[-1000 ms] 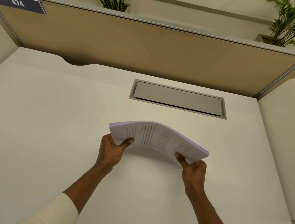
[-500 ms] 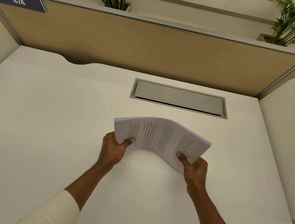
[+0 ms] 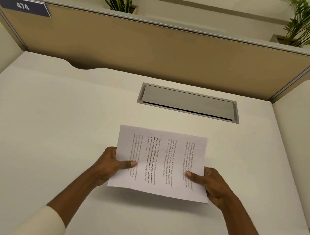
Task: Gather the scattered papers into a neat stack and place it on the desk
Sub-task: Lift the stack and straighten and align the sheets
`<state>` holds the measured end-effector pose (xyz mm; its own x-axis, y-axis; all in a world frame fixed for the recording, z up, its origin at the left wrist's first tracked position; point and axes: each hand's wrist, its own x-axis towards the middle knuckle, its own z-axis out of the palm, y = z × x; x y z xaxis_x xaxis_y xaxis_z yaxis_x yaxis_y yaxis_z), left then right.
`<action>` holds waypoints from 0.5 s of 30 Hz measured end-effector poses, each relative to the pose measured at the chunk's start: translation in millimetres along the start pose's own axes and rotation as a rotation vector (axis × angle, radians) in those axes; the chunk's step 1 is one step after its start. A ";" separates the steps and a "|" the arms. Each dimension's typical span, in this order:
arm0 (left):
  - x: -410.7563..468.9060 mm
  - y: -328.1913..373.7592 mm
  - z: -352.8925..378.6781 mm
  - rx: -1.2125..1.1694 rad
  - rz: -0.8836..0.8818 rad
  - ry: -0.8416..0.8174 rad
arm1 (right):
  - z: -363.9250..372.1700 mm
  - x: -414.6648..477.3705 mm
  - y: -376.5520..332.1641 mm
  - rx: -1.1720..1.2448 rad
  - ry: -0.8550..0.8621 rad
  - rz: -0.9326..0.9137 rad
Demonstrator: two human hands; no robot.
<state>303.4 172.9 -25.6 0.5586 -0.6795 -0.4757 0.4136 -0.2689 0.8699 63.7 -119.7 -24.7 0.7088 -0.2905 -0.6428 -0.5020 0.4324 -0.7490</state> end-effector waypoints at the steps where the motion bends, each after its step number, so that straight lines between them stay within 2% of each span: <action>1: -2.2 -3.5 0.4 -0.010 -0.004 0.024 | 0.7 -2.0 -0.6 0.023 0.011 0.020; 4: -8.6 -13.2 2.9 -0.074 0.008 0.118 | 3.3 -9.3 1.6 0.060 0.117 0.043; 7: -17.1 -21.2 10.1 -0.158 0.060 0.204 | 11.8 -15.8 10.0 0.238 0.268 -0.017; 10: -26.3 -28.3 22.5 -0.226 0.083 0.283 | 37.4 -26.3 19.5 0.431 0.277 -0.058; 13: -36.1 -34.2 39.4 -0.265 0.098 0.323 | 71.9 -35.8 27.6 0.481 0.265 -0.093; 15: -43.5 -36.4 51.8 -0.294 0.111 0.341 | 92.2 -39.4 30.7 0.492 0.335 -0.132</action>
<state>226.8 176.8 -29.8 0.7952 -0.4165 -0.4407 0.4969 0.0310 0.8672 66.0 -16.2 -7.6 0.5149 -0.5865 -0.6252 -0.0763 0.6951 -0.7149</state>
